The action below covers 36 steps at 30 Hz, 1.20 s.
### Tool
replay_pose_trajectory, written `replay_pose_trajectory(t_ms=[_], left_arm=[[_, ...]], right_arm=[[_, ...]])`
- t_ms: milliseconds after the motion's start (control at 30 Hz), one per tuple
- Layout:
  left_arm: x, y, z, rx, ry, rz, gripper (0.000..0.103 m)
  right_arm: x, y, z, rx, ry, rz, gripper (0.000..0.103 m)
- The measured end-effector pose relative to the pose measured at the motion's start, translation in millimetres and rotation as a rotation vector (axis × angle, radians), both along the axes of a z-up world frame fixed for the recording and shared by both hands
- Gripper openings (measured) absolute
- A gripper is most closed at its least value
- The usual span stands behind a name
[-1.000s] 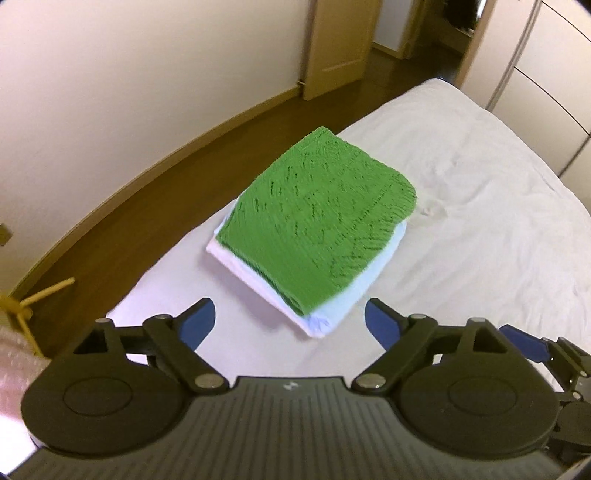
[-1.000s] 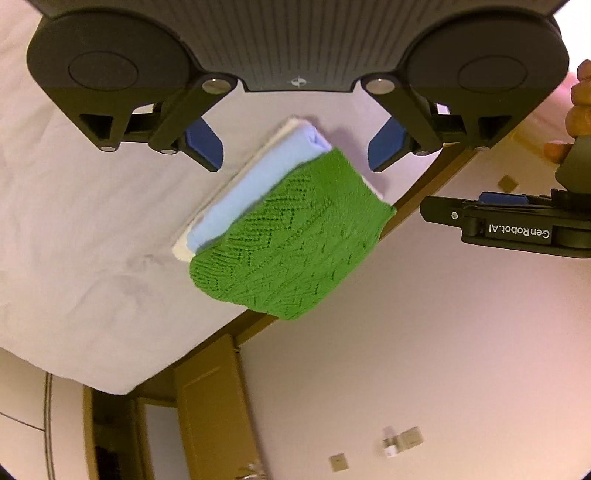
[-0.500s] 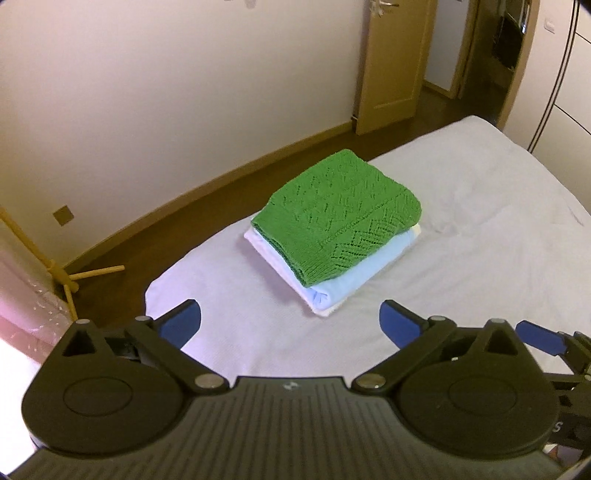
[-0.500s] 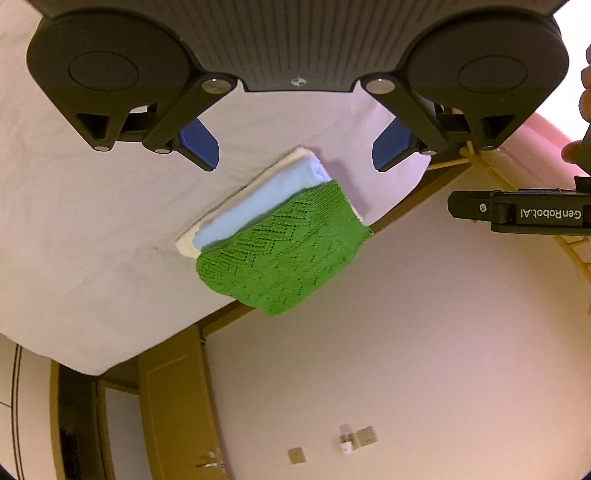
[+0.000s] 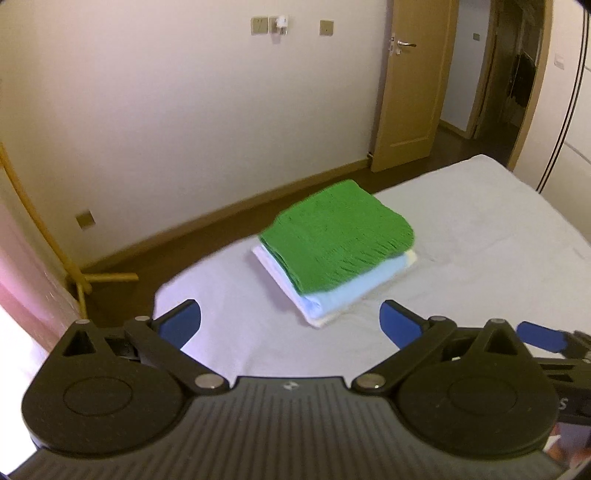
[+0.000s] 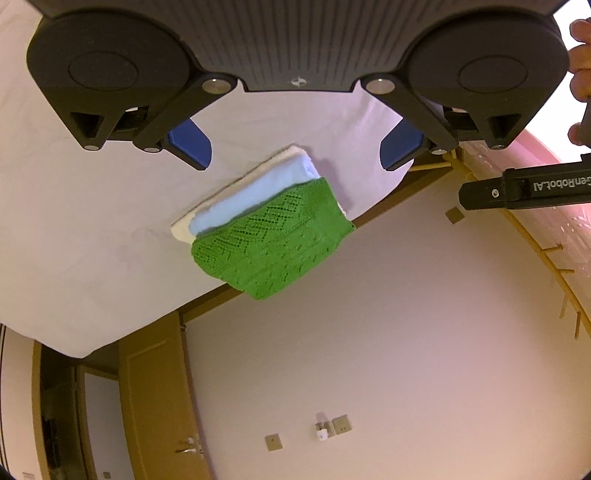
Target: Fold clothes
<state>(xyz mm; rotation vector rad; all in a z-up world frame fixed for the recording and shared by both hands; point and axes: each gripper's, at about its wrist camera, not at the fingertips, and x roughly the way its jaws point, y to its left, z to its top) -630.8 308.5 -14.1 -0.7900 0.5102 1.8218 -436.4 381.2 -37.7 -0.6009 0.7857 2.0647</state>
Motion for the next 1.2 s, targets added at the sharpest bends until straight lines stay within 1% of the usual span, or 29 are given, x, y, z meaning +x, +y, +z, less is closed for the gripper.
replay_pose_trajectory(t_ms=[67, 167, 267, 533, 633, 767, 867, 1067, 1200], left_arm=[[0.9, -3.0, -2.8, -0.015, -0.036, 0.003, 0.102], [5.1, -7.3, -9.9, -0.034, -0.047, 0.014, 0.102], [10.6, -11.0, -17.4, -0.067, -0.015, 0.029, 0.102], [14.8, -14.8, -33.2, -0.126, -0.039, 0.072, 0.102], [17.9, -14.1, -42.3, -0.169, -0.007, 0.084, 0.102], [22.5, -11.9, -57.0, -0.223, 0.027, 0.062, 0.102], [23.7, -9.3, -65.7, -0.241, 0.003, 0.052, 0.102], [18.3, -3.6, -84.0, -0.251, -0.079, 0.079, 0.102], [17.1, 5.0, -91.1, -0.265, -0.103, 0.054, 0.102]], right_arm=[[3.6, 0.0, -0.8, -0.008, -0.003, 0.006, 0.101], [7.9, -0.6, -1.5, -0.019, -0.017, 0.012, 0.101], [8.8, 0.0, -4.8, -0.026, -0.043, 0.017, 0.101], [8.9, 7.5, -16.2, -0.051, -0.101, 0.018, 0.101], [8.4, 11.5, -21.1, -0.064, -0.129, 0.009, 0.102], [7.6, 17.4, -32.2, -0.094, -0.188, -0.005, 0.102], [7.0, 20.8, -39.1, -0.111, -0.209, -0.008, 0.102], [4.7, 26.6, -47.7, -0.129, -0.227, -0.002, 0.102], [3.8, 33.6, -53.4, -0.148, -0.234, -0.007, 0.102]])
